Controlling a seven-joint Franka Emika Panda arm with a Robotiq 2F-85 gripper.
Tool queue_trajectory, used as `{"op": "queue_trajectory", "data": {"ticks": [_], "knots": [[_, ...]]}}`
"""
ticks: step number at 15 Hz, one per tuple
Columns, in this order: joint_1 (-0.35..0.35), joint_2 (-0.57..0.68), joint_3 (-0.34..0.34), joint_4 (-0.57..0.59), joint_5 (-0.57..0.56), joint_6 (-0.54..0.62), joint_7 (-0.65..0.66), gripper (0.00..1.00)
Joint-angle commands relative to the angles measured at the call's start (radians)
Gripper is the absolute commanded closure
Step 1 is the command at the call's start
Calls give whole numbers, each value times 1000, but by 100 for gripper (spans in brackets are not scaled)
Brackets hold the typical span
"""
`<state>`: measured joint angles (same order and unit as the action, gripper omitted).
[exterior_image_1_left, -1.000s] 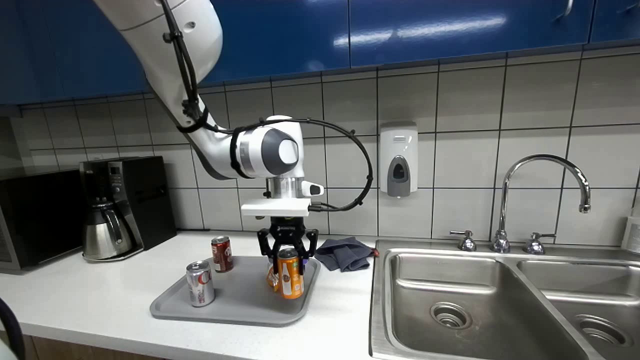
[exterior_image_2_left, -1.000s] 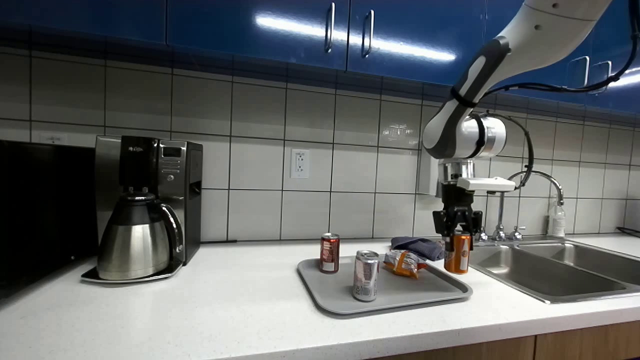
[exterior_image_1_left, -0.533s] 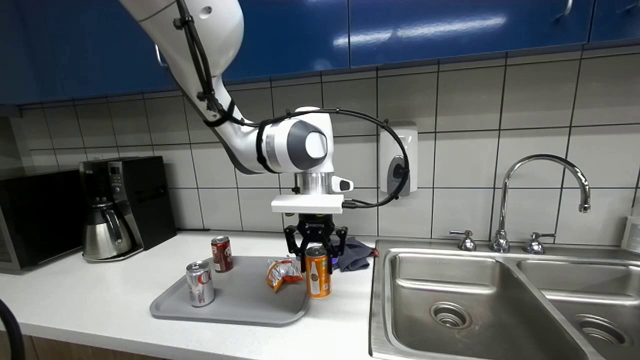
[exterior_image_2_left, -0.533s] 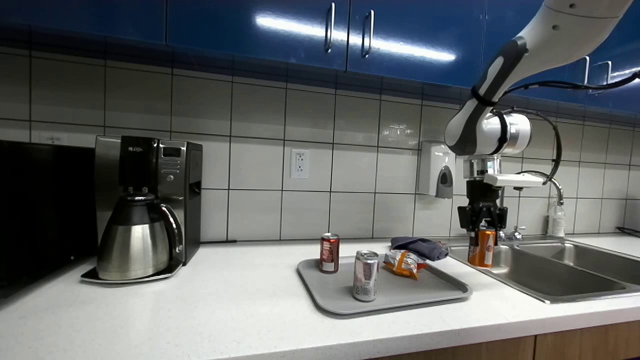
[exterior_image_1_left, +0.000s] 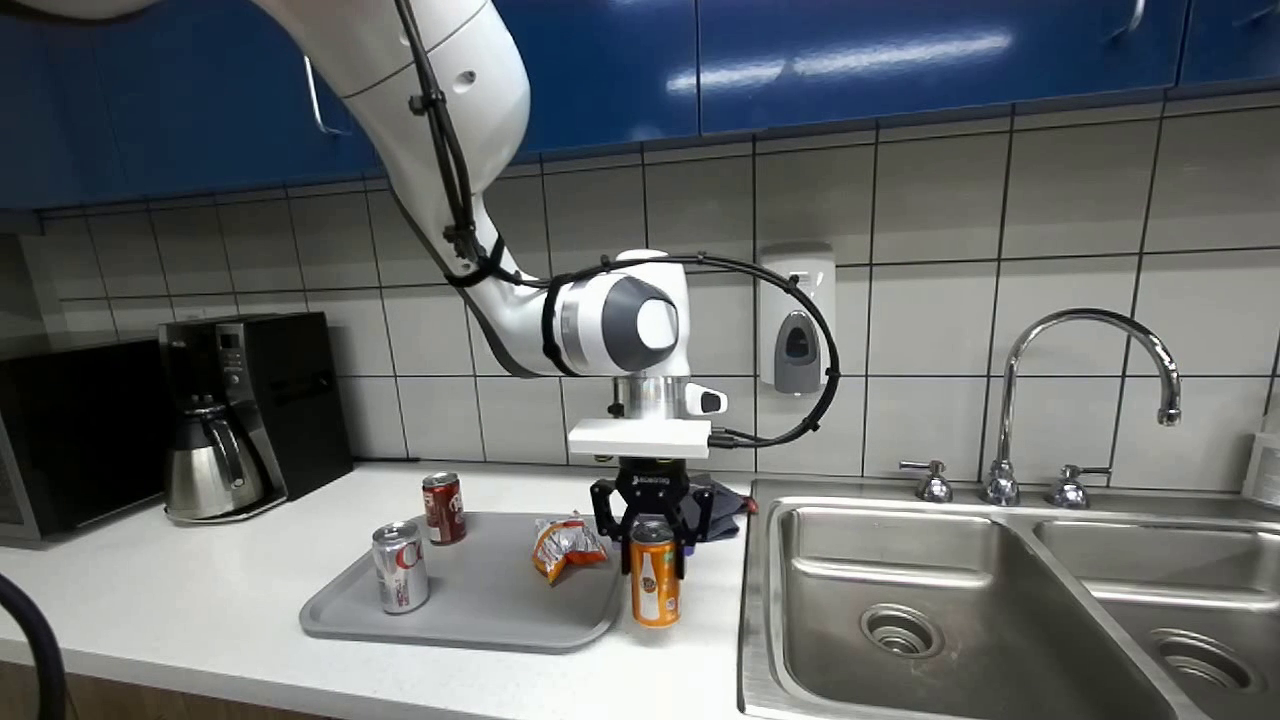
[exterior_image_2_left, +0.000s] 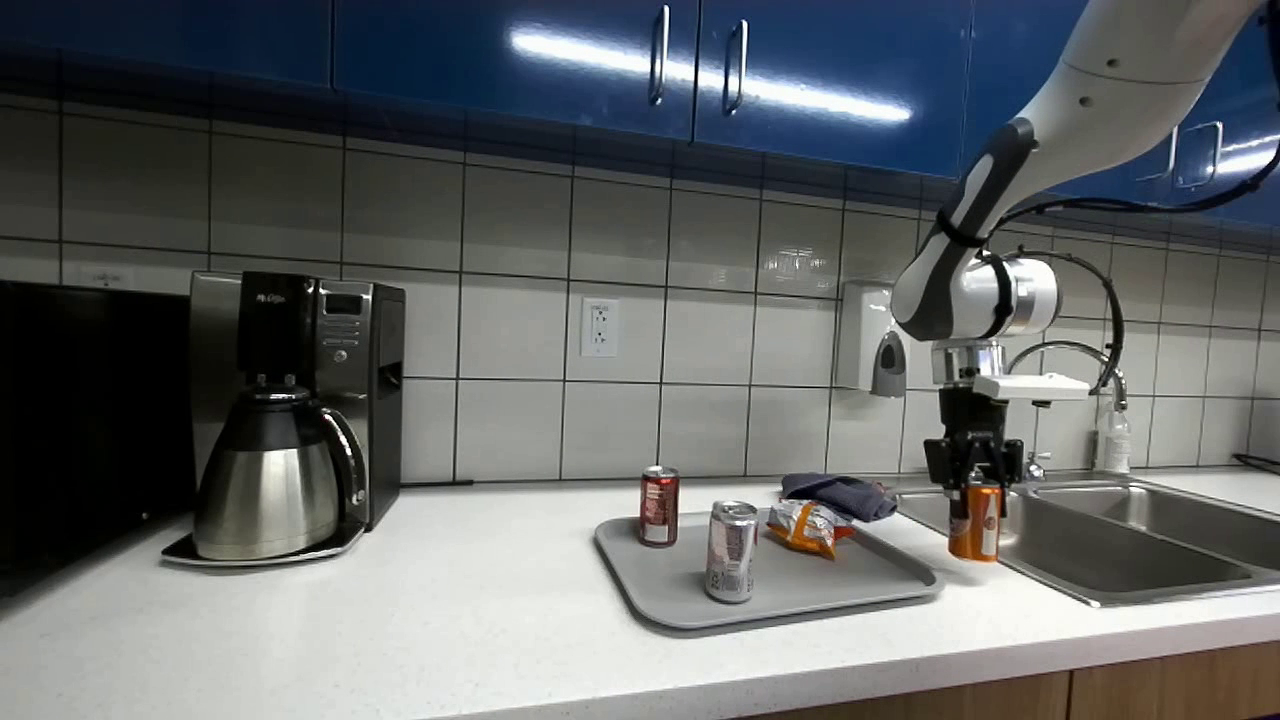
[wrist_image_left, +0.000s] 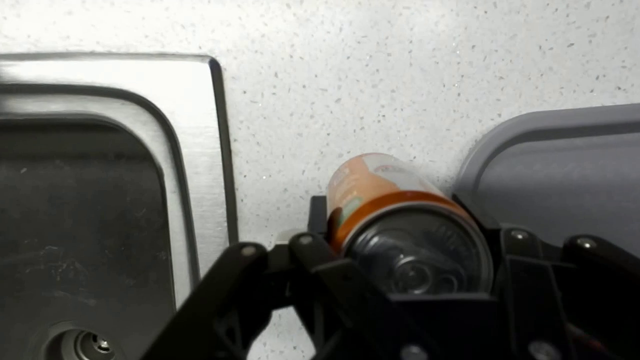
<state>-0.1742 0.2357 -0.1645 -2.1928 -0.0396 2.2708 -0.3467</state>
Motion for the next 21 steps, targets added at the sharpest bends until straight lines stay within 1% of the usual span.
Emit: {"op": "queue_trajectory", "data": {"ticks": [1,4,9,10,11,12,13,21], "knots": [[-20,55,5,57,-22,-3,-4,62],[-27,77,3,72,-28,0,-6,62],[-27,74,4,66,-54,-3,-6,62],[-26,70,4,61,-64,-5,-10,12],[-25,69,4,59,-72,-5,-10,11],[-26,68,5,58,-77,-7,-11,5],[-26,67,5,58,-80,-8,-10,1],[-30,46,8,59,-71,-31,-19,0]]}}
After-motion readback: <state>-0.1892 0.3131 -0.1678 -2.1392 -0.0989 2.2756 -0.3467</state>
